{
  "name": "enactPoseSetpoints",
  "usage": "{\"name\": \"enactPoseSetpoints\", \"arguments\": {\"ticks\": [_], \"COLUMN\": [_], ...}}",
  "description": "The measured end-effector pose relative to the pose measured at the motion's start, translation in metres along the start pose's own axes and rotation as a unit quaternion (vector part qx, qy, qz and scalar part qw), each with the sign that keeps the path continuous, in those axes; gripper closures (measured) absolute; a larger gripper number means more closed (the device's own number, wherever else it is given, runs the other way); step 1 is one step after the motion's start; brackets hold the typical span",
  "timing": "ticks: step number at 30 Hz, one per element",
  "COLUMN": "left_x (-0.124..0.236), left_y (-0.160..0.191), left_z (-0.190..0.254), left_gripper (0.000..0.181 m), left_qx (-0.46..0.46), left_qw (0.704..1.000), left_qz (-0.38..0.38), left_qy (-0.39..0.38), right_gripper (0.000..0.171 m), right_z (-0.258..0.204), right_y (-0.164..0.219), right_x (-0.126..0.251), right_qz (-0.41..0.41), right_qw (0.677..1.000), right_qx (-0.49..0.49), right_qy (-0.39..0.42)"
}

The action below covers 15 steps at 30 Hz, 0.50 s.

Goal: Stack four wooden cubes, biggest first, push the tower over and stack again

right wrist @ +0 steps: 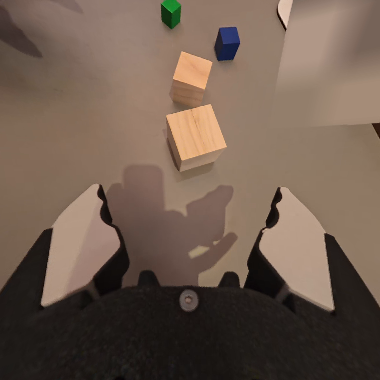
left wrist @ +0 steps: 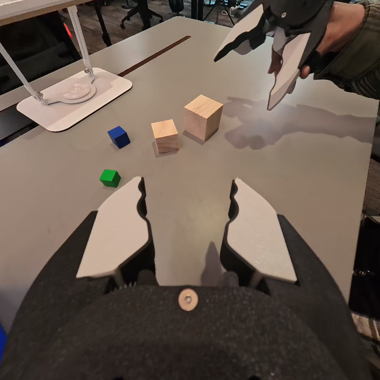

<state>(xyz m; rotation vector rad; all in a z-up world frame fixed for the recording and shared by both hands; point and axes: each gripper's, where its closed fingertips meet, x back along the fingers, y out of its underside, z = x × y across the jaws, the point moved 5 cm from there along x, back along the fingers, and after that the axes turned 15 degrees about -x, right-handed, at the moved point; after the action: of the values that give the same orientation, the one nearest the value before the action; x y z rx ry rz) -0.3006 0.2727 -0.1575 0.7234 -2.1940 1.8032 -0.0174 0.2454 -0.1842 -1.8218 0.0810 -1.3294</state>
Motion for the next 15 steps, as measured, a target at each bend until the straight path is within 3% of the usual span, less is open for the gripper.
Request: {"name": "enactPoseSetpoints", "arguments": {"ticks": [6,15], "left_x": [-0.026,-0.105], "left_y": [-0.003,-0.012], "left_z": [-0.010,-0.039], "left_gripper": [0.104,0.103], "left_qx": [0.009,0.044], "left_qw": [1.000,0.993], "left_qz": [-0.019,-0.101], "left_qy": [0.009,-0.034], "right_gripper": [0.026,0.026], "right_z": [0.006,0.016], "right_y": [0.000,0.012], "right_x": [0.002,0.007], "right_qz": [0.016,0.030], "right_qw": [0.999,0.999], "right_qx": [0.026,0.012], "right_qy": [-0.029,-0.019]}}
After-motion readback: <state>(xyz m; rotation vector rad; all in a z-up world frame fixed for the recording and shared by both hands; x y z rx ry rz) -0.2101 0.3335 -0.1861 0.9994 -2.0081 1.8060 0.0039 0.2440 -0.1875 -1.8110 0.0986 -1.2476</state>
